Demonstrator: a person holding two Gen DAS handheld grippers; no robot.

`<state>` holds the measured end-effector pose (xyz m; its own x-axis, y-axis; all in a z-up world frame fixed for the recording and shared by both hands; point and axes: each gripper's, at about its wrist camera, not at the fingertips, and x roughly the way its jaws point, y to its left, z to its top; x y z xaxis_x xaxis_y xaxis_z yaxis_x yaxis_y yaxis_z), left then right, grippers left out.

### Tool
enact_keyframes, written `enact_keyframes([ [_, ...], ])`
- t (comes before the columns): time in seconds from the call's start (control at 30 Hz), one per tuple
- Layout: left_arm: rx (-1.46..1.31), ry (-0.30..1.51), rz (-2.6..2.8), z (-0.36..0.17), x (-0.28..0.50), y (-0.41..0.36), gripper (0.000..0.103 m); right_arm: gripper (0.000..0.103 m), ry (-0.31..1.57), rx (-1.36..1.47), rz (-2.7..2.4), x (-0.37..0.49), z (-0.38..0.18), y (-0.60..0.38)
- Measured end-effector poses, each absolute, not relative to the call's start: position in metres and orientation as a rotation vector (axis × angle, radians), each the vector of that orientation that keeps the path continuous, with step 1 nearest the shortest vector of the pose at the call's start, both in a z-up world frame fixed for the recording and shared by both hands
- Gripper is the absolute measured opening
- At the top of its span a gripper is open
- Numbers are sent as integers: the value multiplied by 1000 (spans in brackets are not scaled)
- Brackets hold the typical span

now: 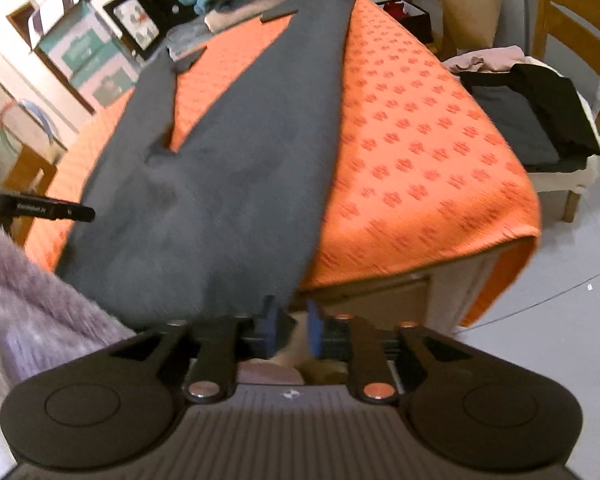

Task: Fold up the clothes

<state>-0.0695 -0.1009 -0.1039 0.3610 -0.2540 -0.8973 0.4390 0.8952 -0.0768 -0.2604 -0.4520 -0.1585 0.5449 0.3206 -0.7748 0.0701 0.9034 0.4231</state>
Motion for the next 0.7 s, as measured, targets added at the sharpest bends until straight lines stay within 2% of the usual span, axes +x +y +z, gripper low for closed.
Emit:
enact_keyframes([
  [0.17,154,1075,-619,-66,-63,-139,53,34,992,495,107,-252,-162,-443],
  [0.23,130,1078,-685,-57,-59,-158,53,30,978,545,83,-252,-166,-444],
  [0.3,101,1095,-747,-52,-54,-179,53,5,957,583,57,-254,-168,-445],
  [0.37,70,1134,-803,-52,-50,-202,53,4,928,592,35,-257,-166,-443],
  [0.7,76,1352,-955,-88,-57,-305,57,4,879,250,91,-256,-127,-395],
])
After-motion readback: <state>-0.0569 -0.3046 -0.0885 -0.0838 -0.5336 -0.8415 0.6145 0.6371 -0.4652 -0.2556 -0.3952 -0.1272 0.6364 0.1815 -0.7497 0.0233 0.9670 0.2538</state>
